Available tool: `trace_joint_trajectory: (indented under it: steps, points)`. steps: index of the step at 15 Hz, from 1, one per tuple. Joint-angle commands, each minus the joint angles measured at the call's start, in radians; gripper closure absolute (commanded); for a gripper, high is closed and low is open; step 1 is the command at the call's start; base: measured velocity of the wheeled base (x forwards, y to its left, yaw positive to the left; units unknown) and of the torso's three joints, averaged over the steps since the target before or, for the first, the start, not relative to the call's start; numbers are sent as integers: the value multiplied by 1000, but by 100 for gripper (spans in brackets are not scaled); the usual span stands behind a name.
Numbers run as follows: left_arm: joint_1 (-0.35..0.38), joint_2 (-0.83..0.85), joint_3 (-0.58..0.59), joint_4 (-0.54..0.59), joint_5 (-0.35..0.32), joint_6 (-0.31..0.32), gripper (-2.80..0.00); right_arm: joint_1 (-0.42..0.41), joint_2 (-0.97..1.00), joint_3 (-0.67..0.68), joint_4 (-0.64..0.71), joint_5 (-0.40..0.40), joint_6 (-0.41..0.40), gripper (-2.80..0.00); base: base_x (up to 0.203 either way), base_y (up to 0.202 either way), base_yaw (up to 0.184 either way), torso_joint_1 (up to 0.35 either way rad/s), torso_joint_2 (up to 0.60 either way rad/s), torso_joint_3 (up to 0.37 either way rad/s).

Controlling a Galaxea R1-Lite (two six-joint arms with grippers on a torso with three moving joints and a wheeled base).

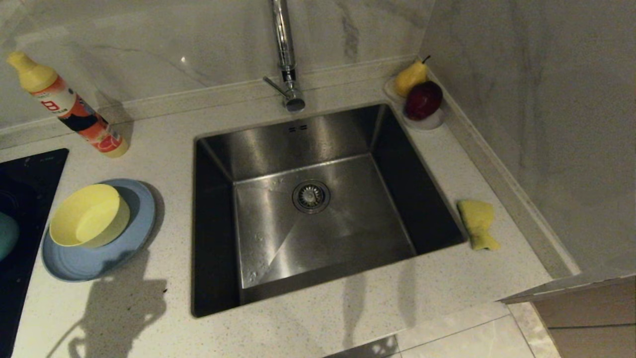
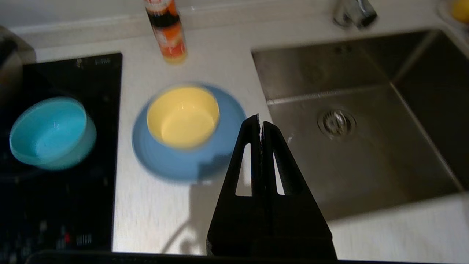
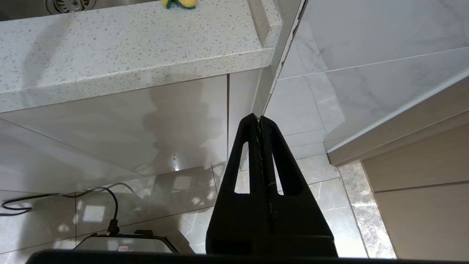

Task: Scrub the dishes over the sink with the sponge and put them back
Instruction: Grab the dish soap

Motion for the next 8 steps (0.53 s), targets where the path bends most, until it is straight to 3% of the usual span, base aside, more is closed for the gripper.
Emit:
trace_joint_trajectory:
  steps: [1, 8]
  points:
    - [1, 298, -114, -33, 34, -9, 0, 1, -1, 0, 0, 0, 0, 0, 0, 0, 0, 0, 0, 0]
    - [-1, 917, -353, -367, 295, -33, 0, 1, -1, 0, 0, 0, 0, 0, 0, 0, 0, 0, 0, 0]
